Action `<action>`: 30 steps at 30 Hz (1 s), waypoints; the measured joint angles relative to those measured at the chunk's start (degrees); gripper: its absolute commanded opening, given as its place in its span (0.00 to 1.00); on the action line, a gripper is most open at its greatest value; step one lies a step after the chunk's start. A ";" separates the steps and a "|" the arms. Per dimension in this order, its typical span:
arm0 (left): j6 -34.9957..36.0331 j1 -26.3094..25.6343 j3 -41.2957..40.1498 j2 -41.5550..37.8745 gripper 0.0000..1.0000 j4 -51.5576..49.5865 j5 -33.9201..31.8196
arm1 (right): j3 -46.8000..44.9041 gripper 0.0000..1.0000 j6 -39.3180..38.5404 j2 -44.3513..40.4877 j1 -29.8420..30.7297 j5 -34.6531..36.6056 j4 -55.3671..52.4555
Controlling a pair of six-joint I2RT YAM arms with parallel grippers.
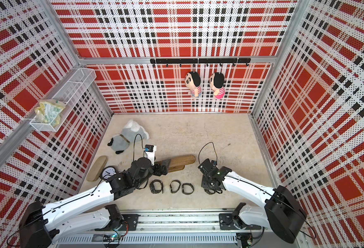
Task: Place watch on stand
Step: Pick up the watch at the center of the board.
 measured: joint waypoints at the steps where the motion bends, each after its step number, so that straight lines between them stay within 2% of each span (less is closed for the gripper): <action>1: -0.35 -0.02 -0.20 -0.17 0.98 0.17 -0.15 | 0.11 0.13 -0.02 0.02 0.00 0.15 0.00; 5: -1.40 -0.02 -0.68 -0.85 0.98 0.61 -0.39 | 0.15 0.00 -0.20 -0.04 0.00 0.28 -0.07; 11: -3.06 -0.02 -1.14 -1.75 0.98 2.51 0.76 | 2.25 0.00 -1.77 -3.48 0.00 -0.07 -2.38; 15: -6.19 0.33 -1.88 -2.10 0.98 5.81 3.32 | 6.27 0.00 -6.43 -9.79 0.00 -3.13 0.24; 20: -10.16 2.95 -3.76 -1.90 0.98 11.89 10.62 | 11.78 0.00 -12.87 -13.64 -0.44 -9.14 6.27; 22: -12.55 4.37 -6.93 -2.40 0.99 17.92 15.56 | 13.49 0.00 -15.69 -13.60 -0.57 -13.16 9.62; 26: -17.97 6.80 -15.58 -4.09 0.91 30.64 23.91 | 14.49 0.00 -19.19 -13.99 -0.66 -20.02 15.26; 30: -22.40 8.02 -20.33 -4.04 0.90 40.87 30.62 | 14.49 0.00 -20.74 -15.17 -0.66 -26.60 19.71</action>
